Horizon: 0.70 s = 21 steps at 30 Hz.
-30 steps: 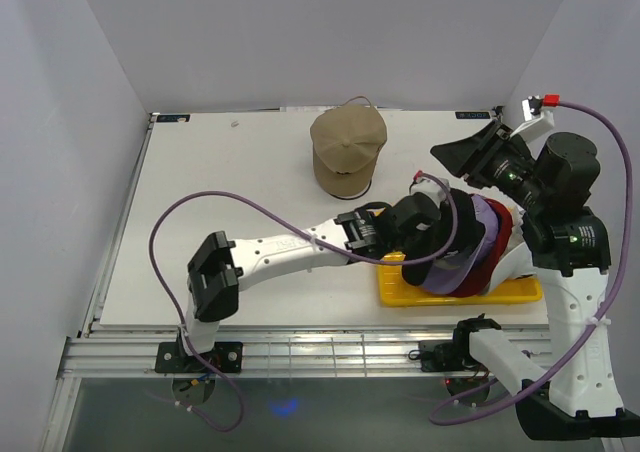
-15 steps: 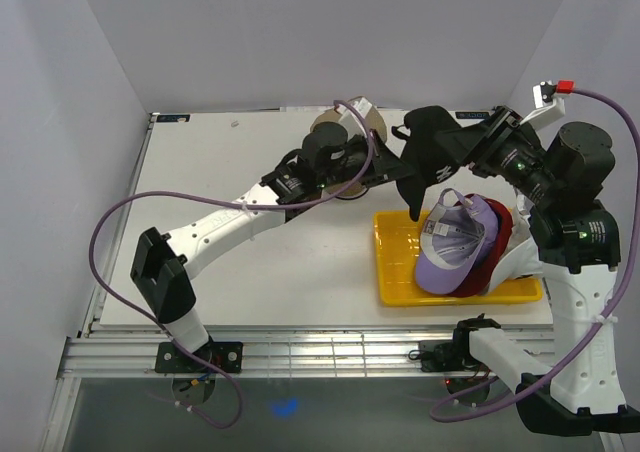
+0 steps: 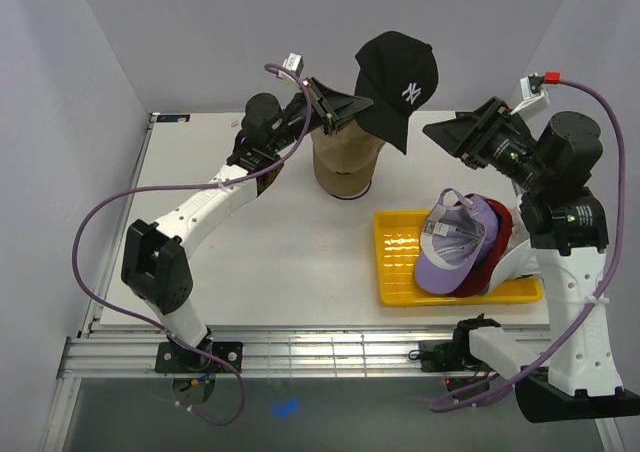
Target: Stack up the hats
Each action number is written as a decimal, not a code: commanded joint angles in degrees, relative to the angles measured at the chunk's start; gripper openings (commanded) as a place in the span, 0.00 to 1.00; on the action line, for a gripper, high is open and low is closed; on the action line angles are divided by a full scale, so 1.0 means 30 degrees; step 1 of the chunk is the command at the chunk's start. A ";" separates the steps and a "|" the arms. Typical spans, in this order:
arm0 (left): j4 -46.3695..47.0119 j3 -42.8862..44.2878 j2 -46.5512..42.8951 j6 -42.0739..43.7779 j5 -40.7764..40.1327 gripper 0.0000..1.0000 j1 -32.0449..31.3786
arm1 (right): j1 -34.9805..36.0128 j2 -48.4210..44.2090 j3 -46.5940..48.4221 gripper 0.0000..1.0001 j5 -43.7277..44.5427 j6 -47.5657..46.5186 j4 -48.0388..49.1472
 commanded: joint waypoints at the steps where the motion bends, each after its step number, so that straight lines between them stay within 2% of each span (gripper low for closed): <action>1: 0.4041 -0.0365 -0.0004 -0.2956 0.0878 0.00 0.0389 | -0.0029 0.0638 -0.1253 0.54 -0.1425 0.0962 0.2647; 7: 0.6765 -0.1271 0.0641 -0.4980 0.0673 0.00 0.1005 | -0.0116 0.2336 -0.2577 0.73 -0.3097 0.2839 0.5552; 10: 0.8171 -0.1916 0.0846 -0.5889 0.0732 0.00 0.1386 | -0.0204 0.3157 -0.2459 0.89 -0.2952 0.2462 0.5759; 13: 0.9198 -0.2560 0.0876 -0.6593 0.0732 0.00 0.1708 | -0.0351 0.3773 -0.2867 0.95 -0.3185 0.2459 0.6342; 14: 0.9345 -0.2678 0.0905 -0.6797 0.0761 0.00 0.1738 | -0.0380 0.3890 -0.3565 0.98 -0.3302 0.2953 0.7534; 18: 1.0078 -0.3148 0.1023 -0.7296 0.0790 0.00 0.2118 | -0.0410 0.4242 -0.5240 0.98 -0.4297 0.4567 1.0529; 21: 1.0341 -0.3178 0.1168 -0.7531 0.0878 0.00 0.2294 | -0.0410 0.4477 -0.5942 0.96 -0.4299 0.4773 1.1147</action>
